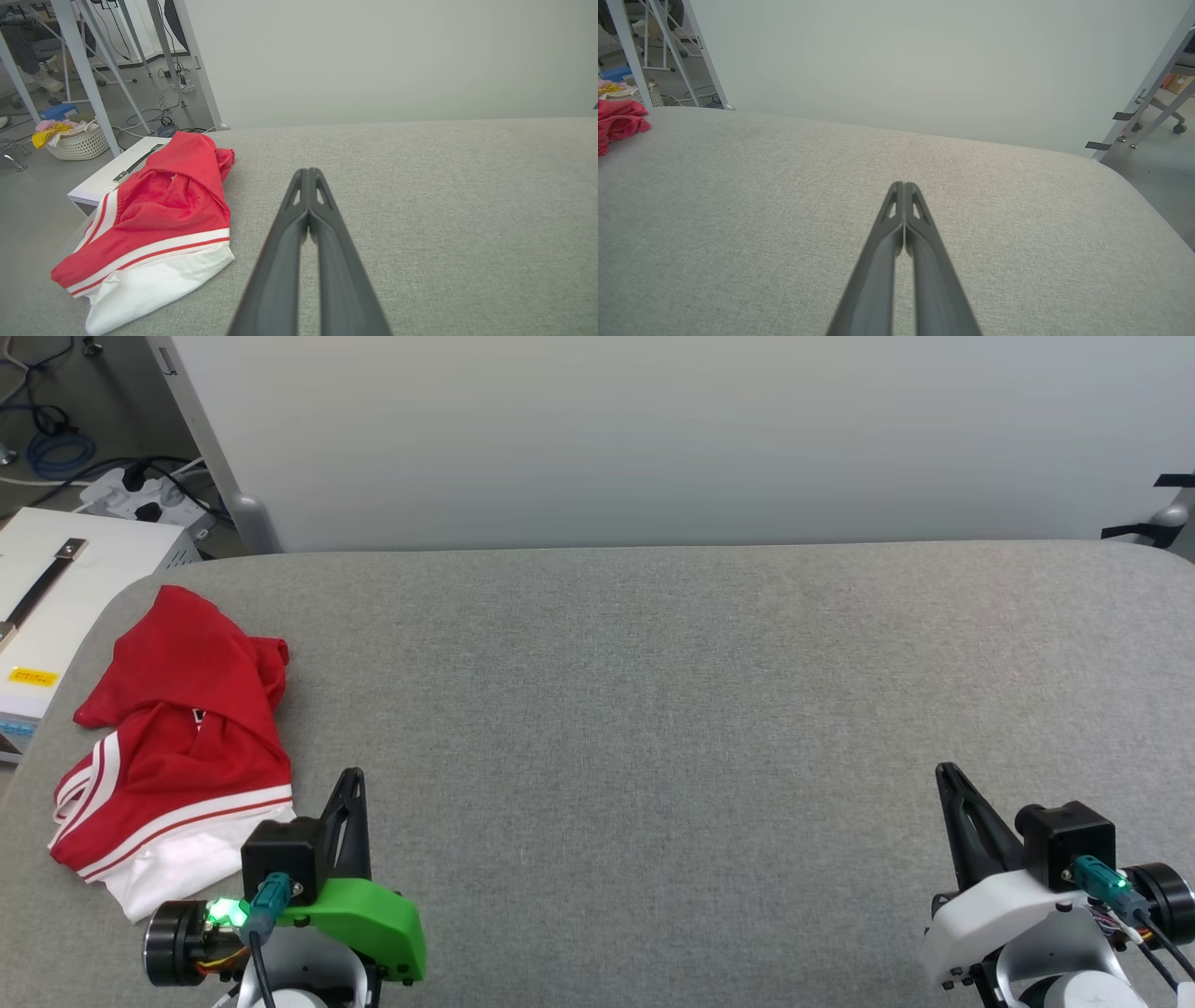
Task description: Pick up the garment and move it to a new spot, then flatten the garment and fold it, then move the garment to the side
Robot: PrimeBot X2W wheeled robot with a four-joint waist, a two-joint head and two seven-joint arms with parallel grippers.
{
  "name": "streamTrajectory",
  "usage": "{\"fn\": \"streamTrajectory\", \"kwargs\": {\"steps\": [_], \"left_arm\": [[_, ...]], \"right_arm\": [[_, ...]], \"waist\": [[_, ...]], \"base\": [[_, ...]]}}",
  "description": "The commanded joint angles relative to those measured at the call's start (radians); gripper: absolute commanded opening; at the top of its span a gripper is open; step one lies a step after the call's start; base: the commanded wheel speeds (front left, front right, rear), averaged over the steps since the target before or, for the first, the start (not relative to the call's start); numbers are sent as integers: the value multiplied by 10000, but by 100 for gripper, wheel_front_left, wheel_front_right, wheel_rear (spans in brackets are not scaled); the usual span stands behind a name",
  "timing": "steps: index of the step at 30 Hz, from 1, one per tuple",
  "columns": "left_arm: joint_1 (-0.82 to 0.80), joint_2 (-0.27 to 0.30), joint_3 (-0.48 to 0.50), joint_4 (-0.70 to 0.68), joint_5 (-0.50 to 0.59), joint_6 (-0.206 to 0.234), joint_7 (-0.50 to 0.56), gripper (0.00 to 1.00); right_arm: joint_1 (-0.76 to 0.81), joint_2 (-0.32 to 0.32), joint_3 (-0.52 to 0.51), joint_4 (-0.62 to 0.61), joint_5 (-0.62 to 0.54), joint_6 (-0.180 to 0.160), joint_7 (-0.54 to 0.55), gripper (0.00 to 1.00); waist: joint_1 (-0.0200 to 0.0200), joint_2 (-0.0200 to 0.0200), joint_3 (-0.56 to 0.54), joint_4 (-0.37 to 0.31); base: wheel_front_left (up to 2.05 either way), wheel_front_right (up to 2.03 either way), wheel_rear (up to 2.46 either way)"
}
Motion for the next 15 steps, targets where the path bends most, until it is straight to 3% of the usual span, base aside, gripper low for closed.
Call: {"fn": "streamTrajectory", "kwargs": {"steps": [1, 15], "left_arm": [[-177, -42, 5, -22, 99, -41, -7, 0], [-177, -42, 5, -22, 99, -41, -7, 0]], "right_arm": [[-161, -3, 7, 16, -95, -7, 28, 0], [-161, -3, 7, 16, -95, -7, 28, 0]], "waist": [[0, 0, 0, 0], [0, 0, 0, 0]], "base": [[0, 0, 0], [0, 0, 0]]}}
